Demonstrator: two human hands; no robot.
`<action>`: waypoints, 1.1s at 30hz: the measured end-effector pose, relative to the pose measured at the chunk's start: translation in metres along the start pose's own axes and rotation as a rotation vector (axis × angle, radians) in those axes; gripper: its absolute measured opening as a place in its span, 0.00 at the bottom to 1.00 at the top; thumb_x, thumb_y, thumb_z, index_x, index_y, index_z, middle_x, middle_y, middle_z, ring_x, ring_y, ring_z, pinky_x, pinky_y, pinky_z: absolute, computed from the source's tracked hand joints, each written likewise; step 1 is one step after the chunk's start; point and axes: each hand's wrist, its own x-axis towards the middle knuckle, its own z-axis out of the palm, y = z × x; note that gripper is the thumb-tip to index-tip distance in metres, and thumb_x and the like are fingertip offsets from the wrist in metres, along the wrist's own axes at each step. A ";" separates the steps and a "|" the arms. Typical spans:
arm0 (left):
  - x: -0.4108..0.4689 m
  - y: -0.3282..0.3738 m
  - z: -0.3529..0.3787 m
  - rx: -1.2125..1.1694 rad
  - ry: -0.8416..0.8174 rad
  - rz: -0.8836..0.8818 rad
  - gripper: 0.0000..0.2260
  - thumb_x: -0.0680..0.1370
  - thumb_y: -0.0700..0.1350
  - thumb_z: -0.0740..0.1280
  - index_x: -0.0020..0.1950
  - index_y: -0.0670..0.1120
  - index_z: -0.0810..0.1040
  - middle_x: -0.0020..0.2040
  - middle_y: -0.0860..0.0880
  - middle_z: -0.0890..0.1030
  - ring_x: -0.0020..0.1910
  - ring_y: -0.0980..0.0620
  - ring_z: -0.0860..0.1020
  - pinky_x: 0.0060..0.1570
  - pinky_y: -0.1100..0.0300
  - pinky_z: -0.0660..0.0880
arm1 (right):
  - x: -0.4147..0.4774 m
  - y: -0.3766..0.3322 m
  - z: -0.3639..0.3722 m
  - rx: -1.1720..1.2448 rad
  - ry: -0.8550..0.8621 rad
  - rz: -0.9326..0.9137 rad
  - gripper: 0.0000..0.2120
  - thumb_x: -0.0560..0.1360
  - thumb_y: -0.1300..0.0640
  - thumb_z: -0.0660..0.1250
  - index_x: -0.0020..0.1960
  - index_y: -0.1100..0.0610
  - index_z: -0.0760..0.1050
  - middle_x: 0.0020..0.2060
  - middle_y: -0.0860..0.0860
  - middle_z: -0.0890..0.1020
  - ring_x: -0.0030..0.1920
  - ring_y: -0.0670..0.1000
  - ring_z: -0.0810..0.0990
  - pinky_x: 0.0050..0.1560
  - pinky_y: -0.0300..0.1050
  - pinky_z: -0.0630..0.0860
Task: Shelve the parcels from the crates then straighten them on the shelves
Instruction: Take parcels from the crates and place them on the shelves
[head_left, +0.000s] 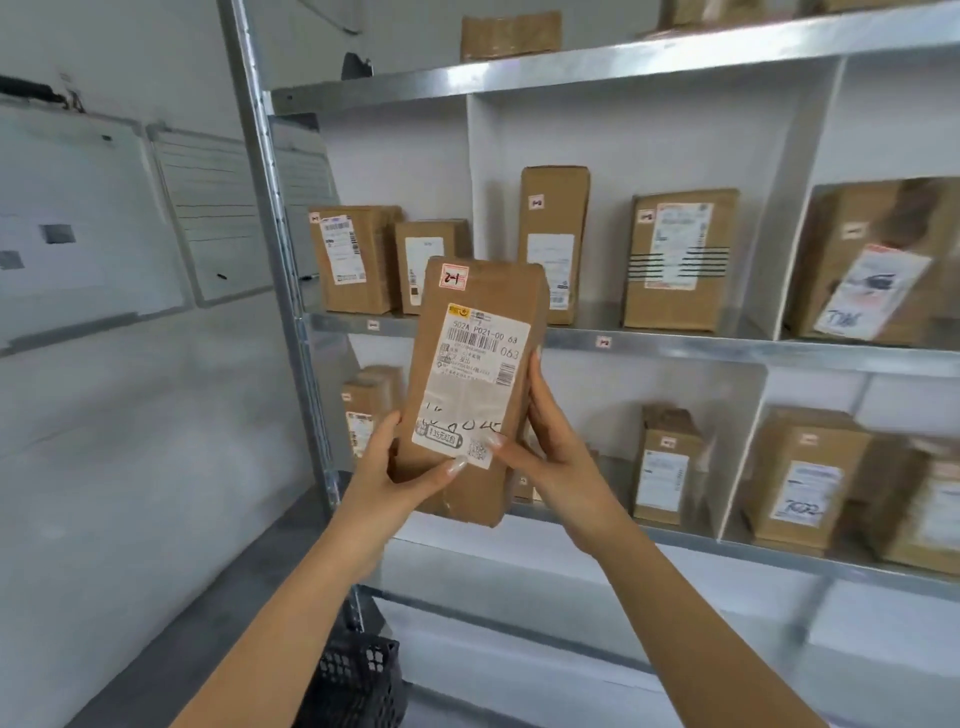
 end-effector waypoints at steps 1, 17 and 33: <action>-0.003 0.005 0.018 0.006 -0.026 0.001 0.31 0.66 0.45 0.75 0.66 0.53 0.69 0.54 0.57 0.83 0.53 0.59 0.80 0.56 0.53 0.78 | -0.014 -0.007 -0.015 -0.017 0.027 0.007 0.38 0.77 0.60 0.67 0.76 0.37 0.50 0.70 0.29 0.65 0.68 0.32 0.66 0.64 0.37 0.73; -0.043 0.072 0.227 0.103 -0.398 0.164 0.34 0.72 0.45 0.73 0.70 0.65 0.59 0.47 0.66 0.80 0.43 0.64 0.80 0.42 0.71 0.77 | -0.167 -0.125 -0.179 -0.304 0.336 0.010 0.32 0.81 0.61 0.61 0.79 0.45 0.51 0.74 0.42 0.65 0.72 0.44 0.67 0.63 0.43 0.76; 0.027 0.007 0.094 0.203 -0.293 0.017 0.34 0.75 0.40 0.69 0.75 0.60 0.59 0.65 0.54 0.76 0.63 0.51 0.74 0.62 0.49 0.73 | -0.060 -0.013 -0.093 -0.358 0.274 0.177 0.33 0.77 0.63 0.66 0.75 0.41 0.58 0.64 0.41 0.78 0.65 0.46 0.77 0.62 0.51 0.75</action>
